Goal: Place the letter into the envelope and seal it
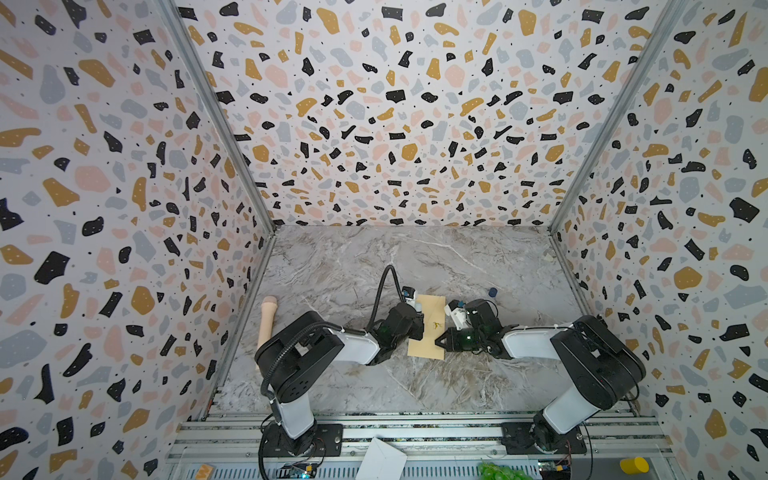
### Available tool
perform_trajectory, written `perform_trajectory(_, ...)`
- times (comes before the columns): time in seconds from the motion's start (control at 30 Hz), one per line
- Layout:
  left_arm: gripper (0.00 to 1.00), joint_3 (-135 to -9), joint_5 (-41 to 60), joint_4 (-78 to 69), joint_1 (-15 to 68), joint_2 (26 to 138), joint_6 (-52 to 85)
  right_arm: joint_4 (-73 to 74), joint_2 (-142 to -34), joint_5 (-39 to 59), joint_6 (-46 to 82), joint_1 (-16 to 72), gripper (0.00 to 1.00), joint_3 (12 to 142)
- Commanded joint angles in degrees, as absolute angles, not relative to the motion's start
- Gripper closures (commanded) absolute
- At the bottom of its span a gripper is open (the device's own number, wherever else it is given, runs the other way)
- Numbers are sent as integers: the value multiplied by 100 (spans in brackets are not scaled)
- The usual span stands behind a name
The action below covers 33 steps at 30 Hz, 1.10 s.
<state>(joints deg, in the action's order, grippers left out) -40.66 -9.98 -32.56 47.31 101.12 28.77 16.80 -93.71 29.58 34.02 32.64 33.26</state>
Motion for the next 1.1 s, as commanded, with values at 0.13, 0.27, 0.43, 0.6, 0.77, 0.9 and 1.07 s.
perform_trajectory(0.13,100,-4000,-1151,-2769,4704,10243,2837,995,-10181,2712,3331,3063,100,4294)
perform_trajectory(0.27,100,-3987,-1160,-2769,4711,10239,2829,880,-10403,2720,3262,2933,100,4654)
perform_trajectory(0.43,100,-3980,-1169,-2769,4705,10248,2817,868,-10465,2773,3192,2784,100,4740)
perform_trajectory(0.6,100,-3983,-1163,-2769,4711,10239,2814,817,-10641,2878,3154,2378,100,4885)
perform_trajectory(0.77,100,-3993,-1182,-2742,4711,10189,2817,816,-10646,2993,3148,2308,100,4961)
perform_trajectory(0.9,100,-3999,-1176,-2750,4710,10203,2832,853,-10547,3030,3155,2538,100,4871)
perform_trajectory(1.07,100,-4025,-1160,-2760,4711,10257,2857,888,-10359,2997,3173,2977,100,4636)
